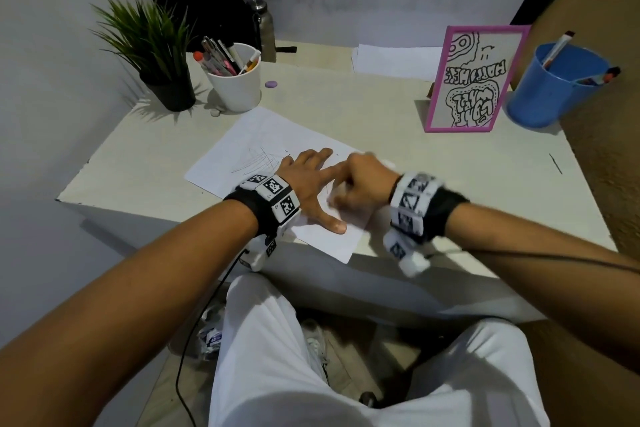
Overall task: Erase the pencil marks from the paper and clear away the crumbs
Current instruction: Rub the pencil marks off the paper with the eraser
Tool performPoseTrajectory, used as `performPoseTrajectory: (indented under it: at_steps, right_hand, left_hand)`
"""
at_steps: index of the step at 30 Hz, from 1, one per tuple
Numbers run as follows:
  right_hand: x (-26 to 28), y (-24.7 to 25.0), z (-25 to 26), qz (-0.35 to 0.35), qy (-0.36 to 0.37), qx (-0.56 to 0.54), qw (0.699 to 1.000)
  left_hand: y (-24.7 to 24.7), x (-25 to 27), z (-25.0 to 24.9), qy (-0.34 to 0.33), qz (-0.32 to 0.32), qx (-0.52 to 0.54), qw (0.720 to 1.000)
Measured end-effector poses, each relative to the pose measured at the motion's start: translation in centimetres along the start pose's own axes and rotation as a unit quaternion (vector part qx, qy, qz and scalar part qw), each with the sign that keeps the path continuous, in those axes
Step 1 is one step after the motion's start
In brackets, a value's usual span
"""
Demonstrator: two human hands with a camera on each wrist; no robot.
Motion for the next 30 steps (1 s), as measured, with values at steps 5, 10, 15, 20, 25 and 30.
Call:
performPoseTrajectory:
  at_steps: [5, 10, 15, 20, 25, 30]
  right_hand:
    - [-1.2, 1.4, -1.9, -0.070, -0.051, -0.017, 0.996]
    - [-1.4, 2.4, -2.1, -0.056, -0.042, -0.008, 0.998]
    - [-0.3, -0.3, 1.1, -0.018, 0.021, 0.008, 1.000]
    - [-2.7, 2.9, -3.6, -0.068, -0.064, -0.003, 0.996]
    - [0.5, -0.6, 1.4, -0.001, 0.036, -0.007, 0.999]
    - [-2.0, 3.3, -5.2, -0.084, -0.083, -0.012, 0.993]
  left_hand:
    - [-0.1, 0.0, 0.0, 0.004, -0.002, 0.003, 1.000]
    - [-0.2, -0.1, 0.4, 0.005, -0.010, 0.016, 1.000]
    - [-0.1, 0.1, 0.2, -0.004, -0.008, 0.030, 1.000]
    - [-0.3, -0.2, 0.4, 0.006, 0.006, 0.017, 1.000]
    - [-0.1, -0.1, 0.3, -0.001, -0.004, 0.025, 1.000]
    - [-0.4, -0.3, 0.5, 0.015, 0.020, 0.014, 1.000]
Point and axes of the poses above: each hand's wrist, its own x-axis away from the middle knuckle, its own y-axis out of the back of the hand, z = x × y, the point moved 9 cm from there along -x, towards the middle knuckle, and after that the axes turned 10 degrees about x, right-handed, at the moved point
